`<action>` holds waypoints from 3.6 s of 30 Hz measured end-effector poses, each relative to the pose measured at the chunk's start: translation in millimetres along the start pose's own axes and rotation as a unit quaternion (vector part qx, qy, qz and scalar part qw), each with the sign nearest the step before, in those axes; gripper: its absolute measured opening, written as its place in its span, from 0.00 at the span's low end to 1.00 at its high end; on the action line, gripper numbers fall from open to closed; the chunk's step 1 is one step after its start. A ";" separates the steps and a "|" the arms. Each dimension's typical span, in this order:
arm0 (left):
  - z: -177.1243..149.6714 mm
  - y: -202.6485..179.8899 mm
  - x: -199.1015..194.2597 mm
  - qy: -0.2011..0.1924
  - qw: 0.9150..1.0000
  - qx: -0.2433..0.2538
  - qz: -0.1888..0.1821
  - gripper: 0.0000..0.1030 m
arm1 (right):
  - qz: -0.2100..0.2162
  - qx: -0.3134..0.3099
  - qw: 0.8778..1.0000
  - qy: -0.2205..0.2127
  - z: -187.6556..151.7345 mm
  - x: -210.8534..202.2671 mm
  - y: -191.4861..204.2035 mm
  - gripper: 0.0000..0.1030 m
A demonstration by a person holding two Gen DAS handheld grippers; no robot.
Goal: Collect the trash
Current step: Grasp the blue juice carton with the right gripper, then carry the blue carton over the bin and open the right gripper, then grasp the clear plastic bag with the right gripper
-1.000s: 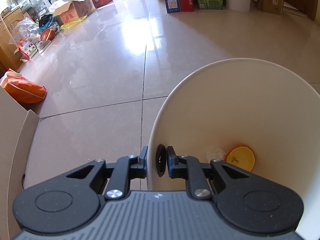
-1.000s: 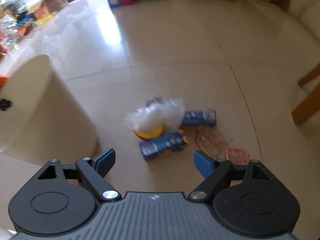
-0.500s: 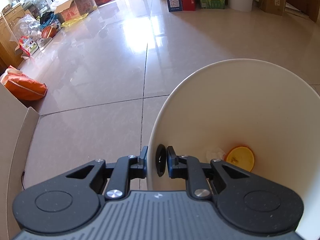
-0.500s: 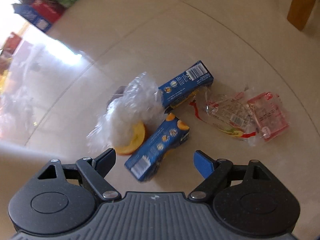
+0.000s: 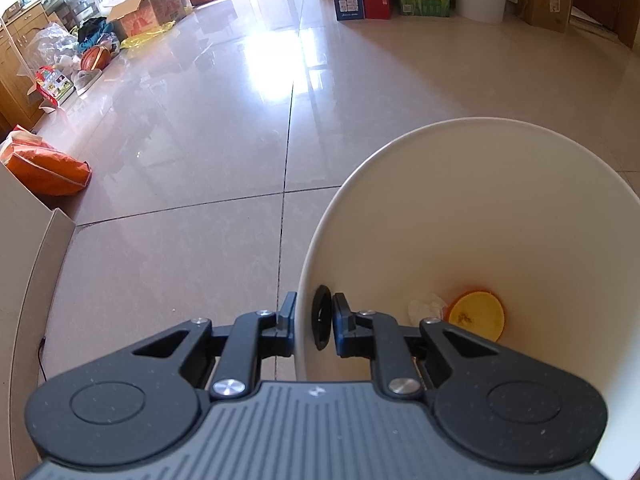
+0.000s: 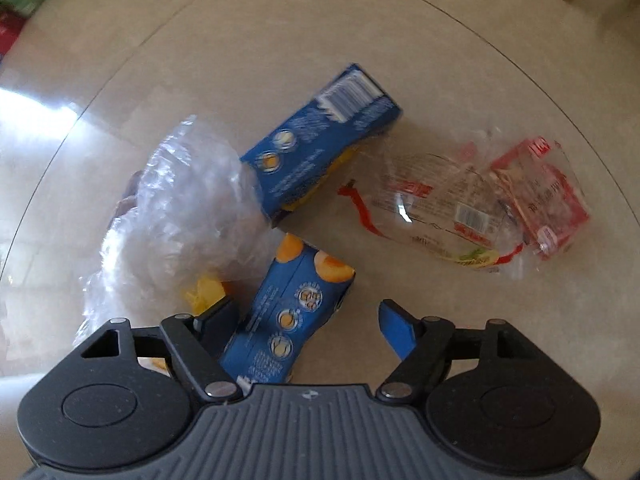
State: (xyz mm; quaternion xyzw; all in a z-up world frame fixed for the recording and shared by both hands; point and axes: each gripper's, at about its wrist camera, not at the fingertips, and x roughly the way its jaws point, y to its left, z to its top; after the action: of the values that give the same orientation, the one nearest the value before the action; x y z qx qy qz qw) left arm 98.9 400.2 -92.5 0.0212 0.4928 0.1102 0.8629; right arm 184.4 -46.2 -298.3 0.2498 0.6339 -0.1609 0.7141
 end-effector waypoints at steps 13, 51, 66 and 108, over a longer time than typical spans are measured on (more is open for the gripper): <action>-0.2 -1.2 4.0 0.002 1.000 -0.001 0.001 0.15 | -0.028 -0.080 0.996 0.037 -15.0 16.6 6.2 0.50; 7.4 17.9 12.8 0.033 0.998 -0.047 -0.018 0.15 | 0.110 -0.373 0.920 -0.042 -102.9 -257.1 84.9 0.43; 14.0 24.4 17.2 0.045 0.997 -0.056 -0.026 0.15 | 0.205 -0.500 0.839 -0.060 -171.2 -312.3 209.9 0.44; 33.1 40.6 32.5 0.101 0.991 -0.069 -0.051 0.15 | 0.106 -0.319 0.933 -0.125 -77.2 -184.1 60.5 0.88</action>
State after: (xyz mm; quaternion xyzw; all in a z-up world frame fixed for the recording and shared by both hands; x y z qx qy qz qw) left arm 136.3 449.0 -97.1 -0.0749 0.5688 0.1020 0.8127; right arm 127.2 30.9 -113.1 0.0525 0.5271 0.0970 0.8426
